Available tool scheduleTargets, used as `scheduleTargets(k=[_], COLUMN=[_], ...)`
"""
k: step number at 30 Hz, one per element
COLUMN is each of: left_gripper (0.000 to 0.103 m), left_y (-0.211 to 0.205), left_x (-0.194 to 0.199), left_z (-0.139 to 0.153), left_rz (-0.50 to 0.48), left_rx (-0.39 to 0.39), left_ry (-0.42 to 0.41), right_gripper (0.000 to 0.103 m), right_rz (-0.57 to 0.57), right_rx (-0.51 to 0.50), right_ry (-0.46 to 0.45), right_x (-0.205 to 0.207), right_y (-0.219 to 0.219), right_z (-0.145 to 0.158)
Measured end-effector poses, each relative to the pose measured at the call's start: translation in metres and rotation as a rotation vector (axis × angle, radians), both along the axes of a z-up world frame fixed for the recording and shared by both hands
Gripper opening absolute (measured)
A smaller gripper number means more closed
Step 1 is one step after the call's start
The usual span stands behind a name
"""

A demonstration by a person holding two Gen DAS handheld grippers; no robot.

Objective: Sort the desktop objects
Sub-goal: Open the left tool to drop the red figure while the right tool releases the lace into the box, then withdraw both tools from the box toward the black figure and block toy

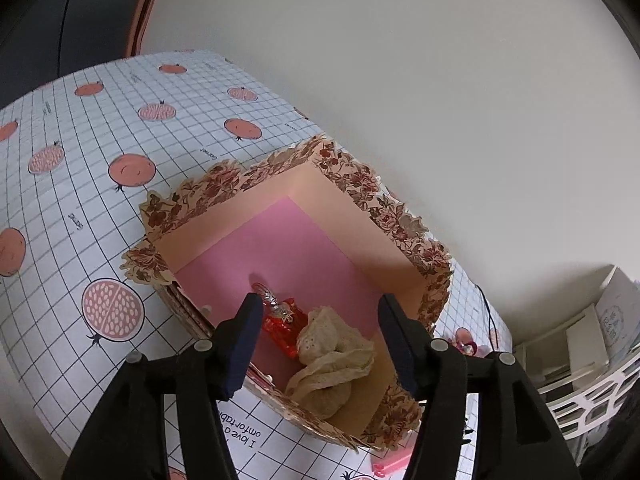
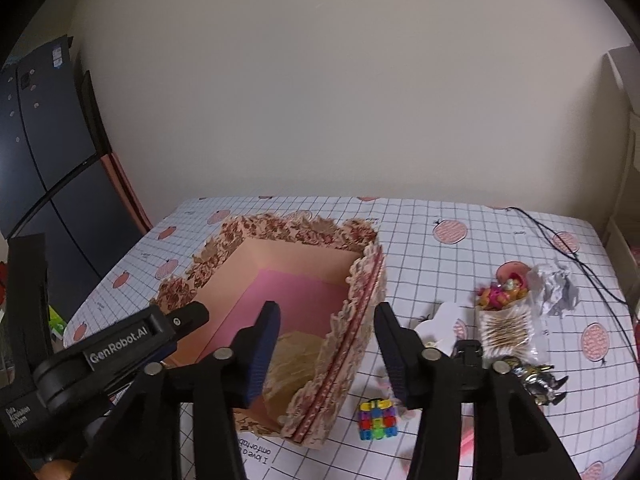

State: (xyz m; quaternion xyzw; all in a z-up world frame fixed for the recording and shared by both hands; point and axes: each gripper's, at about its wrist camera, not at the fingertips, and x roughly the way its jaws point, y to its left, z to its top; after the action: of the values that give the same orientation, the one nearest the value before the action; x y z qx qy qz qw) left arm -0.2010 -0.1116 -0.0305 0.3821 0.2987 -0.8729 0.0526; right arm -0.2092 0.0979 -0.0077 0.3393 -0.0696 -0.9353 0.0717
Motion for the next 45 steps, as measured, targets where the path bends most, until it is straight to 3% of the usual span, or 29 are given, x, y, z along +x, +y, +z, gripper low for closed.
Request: scheduleTargets(k=[4, 8, 17, 26, 39, 45], left_gripper=[0.062, 0.070, 0.086, 0.095, 0.095, 0.095], left_y=[0.010, 0.025, 0.067, 0.115, 0.175, 0.199], left_x=[0.001, 0.002, 0.007, 0.015, 0.018, 0.013], left_z=[0.005, 0.012, 0.032, 0.049, 0.051, 0.035], left_rz=[-0.007, -0.020, -0.056, -0.114, -0.201, -0.247], left_rx=[-0.017, -0.048, -0.121, -0.177, -0.239, -0.260], left_ry=[0.003, 0.010, 0.035, 0.090, 0.143, 0.102], right_gripper=[0.065, 0.070, 0.076, 0.078, 0.087, 0.088], right_rz=[-0.013, -0.032, -0.097, -0.190, -0.304, -0.318], right_rx=[-0.006, 0.004, -0.048, -0.077, -0.092, -0.077], right_ry=[0.016, 0.027, 0.052, 0.077, 0.066, 0.002], right_x=[0.004, 0.008, 0.020, 0.039, 0.055, 0.050], right_y=[0.010, 0.022, 0.071, 0.131, 0.204, 0.222], right_z=[0.009, 0.017, 0.038, 0.060, 0.060, 0.038])
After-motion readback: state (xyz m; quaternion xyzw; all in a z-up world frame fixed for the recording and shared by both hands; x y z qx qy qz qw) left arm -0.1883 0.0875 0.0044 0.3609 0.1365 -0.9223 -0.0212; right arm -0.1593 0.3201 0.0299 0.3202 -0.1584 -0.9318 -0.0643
